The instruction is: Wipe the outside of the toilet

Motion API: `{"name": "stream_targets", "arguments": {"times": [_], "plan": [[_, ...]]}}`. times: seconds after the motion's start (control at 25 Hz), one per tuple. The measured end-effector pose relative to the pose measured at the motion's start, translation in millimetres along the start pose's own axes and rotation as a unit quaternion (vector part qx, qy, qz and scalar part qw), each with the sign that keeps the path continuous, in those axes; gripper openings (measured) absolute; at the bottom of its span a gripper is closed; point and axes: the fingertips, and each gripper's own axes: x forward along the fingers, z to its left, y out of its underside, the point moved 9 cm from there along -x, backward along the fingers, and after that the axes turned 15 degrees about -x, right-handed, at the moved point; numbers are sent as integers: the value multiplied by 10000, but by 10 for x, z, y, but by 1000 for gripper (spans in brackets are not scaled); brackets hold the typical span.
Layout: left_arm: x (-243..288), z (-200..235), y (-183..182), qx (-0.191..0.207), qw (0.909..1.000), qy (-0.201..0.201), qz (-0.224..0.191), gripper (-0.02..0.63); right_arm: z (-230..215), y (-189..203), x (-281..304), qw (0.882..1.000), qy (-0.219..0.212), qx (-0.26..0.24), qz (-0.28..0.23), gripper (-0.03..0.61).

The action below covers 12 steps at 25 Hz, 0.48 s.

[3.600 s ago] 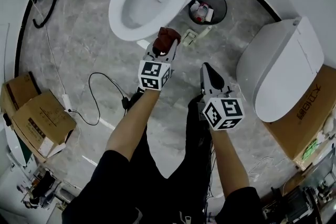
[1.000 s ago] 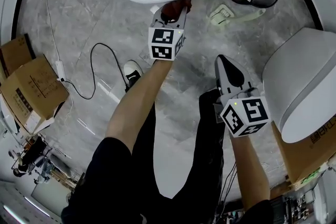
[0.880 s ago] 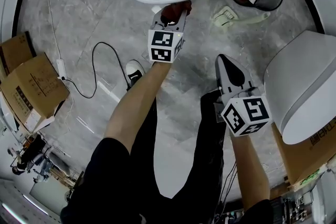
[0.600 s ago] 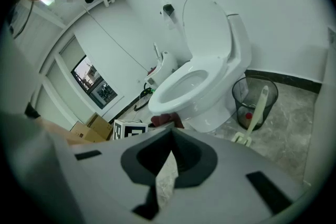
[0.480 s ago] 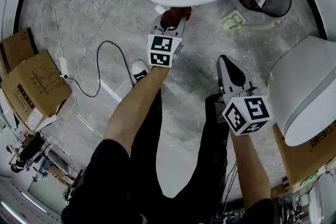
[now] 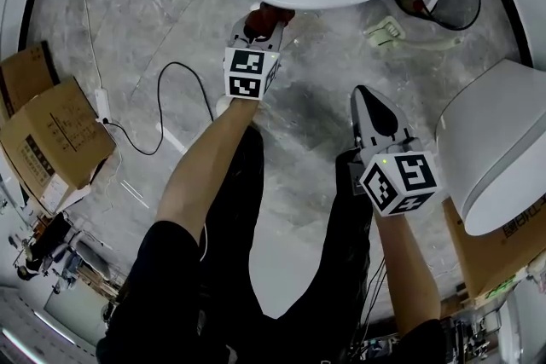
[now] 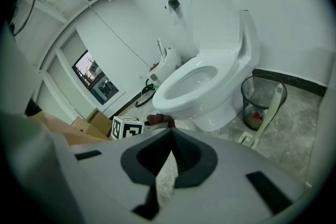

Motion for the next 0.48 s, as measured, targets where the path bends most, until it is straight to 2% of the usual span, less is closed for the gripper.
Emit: {"name": "stream_targets", "arguments": {"times": [0.16, 0.36, 0.48], "plan": [[-66, 175, -61, 101, 9999, -133, 20, 104, 28, 7, -2, 10000, 29, -72, 19, 2], [-198, 432, -172, -132, 9970, -712, -266, 106, -33, -30, -73, 9999, 108, -132, 4, 2], [-276, 421, -163, -69, 9969, -759, -215, 106, -87, -20, -112, 9994, 170, -290, -23, 2]]}}
